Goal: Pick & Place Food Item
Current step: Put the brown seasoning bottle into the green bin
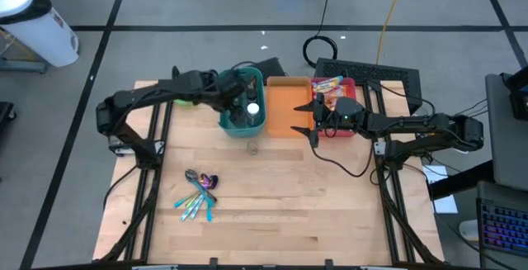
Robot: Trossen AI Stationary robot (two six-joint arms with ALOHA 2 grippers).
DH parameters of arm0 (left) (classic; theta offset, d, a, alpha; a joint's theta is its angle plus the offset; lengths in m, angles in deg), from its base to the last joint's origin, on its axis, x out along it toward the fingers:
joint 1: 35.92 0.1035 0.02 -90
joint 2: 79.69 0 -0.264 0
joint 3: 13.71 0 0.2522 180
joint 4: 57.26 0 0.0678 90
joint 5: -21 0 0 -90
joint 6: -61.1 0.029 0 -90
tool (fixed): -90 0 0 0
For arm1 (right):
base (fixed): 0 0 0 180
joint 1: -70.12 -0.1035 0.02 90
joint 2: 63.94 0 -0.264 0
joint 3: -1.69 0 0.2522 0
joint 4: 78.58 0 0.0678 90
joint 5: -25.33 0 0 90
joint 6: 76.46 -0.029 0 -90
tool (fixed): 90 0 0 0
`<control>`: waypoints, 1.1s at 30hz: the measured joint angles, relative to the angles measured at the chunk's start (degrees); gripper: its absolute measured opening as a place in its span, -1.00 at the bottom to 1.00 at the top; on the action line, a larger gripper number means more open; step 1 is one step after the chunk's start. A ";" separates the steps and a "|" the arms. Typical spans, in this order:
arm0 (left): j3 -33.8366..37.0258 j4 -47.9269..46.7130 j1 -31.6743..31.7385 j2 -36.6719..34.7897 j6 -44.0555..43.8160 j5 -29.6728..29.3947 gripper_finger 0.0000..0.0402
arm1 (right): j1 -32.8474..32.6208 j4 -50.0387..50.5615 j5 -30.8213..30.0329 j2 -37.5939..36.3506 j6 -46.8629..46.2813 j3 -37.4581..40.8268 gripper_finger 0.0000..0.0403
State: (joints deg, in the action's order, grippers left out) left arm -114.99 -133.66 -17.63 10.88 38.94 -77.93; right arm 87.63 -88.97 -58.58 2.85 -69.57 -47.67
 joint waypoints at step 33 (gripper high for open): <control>0.04 8.16 -17.84 19.30 -29.35 -6.45 0.53 | -0.84 -0.49 0.02 0.01 -1.65 0.00 0.58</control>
State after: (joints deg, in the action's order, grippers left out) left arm -114.95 -125.49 -35.47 30.18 9.59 -84.38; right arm 86.80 -89.46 -58.56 2.86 -71.22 -47.67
